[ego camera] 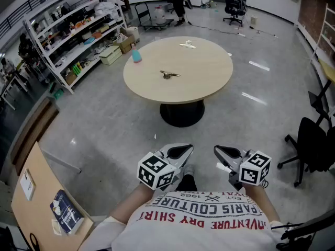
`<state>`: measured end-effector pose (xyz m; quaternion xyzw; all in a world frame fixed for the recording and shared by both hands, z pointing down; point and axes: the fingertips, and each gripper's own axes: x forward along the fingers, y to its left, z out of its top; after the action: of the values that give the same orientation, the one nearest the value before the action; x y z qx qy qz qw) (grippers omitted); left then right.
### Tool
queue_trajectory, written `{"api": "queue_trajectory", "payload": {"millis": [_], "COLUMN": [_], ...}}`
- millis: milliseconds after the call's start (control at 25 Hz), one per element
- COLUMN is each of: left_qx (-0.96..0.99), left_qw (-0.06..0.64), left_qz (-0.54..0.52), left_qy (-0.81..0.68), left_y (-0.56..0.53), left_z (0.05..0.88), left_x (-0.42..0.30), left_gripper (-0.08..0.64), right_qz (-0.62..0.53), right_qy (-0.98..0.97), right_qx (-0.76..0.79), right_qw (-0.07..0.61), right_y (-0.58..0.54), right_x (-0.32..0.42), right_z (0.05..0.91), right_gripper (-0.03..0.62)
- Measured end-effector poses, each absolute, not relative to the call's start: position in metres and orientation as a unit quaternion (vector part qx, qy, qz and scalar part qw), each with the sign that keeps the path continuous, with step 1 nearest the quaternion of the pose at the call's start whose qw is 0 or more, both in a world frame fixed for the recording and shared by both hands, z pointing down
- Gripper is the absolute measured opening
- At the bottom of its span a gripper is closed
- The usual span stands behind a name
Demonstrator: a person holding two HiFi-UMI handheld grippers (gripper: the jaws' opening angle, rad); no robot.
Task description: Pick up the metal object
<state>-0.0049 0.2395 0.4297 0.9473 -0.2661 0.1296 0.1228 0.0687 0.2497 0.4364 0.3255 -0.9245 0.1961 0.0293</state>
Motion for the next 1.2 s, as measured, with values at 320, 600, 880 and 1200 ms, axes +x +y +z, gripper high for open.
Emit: {"api": "queue_trajectory", "payload": {"millis": [320, 600, 880, 1200], "left_qx": [0.938, 0.934, 0.929, 0.922], "left_qw": [0.120, 0.113, 0.116, 0.129], "left_qz": [0.139, 0.128, 0.135, 0.147], "left_qy": [-0.293, -0.314, -0.323, -0.334], "left_y": [0.013, -0.116, -0.167, -0.230], "left_z": [0.423, 0.412, 0.417, 0.432], "left_x": [-0.039, -0.069, -0.070, -0.063], "left_gripper": [0.002, 0.002, 0.002, 0.002], "right_qz": [0.190, 0.158, 0.169, 0.185], "right_qy": [-0.929, -0.934, -0.936, -0.940], "right_qx": [0.317, 0.319, 0.307, 0.285], "right_qw": [0.027, 0.027, 0.040, 0.042], "right_y": [0.019, -0.108, -0.162, -0.238], "right_x": [0.043, 0.025, 0.023, 0.023], "right_z": [0.417, 0.395, 0.402, 0.415], "right_gripper": [0.002, 0.002, 0.002, 0.002]}}
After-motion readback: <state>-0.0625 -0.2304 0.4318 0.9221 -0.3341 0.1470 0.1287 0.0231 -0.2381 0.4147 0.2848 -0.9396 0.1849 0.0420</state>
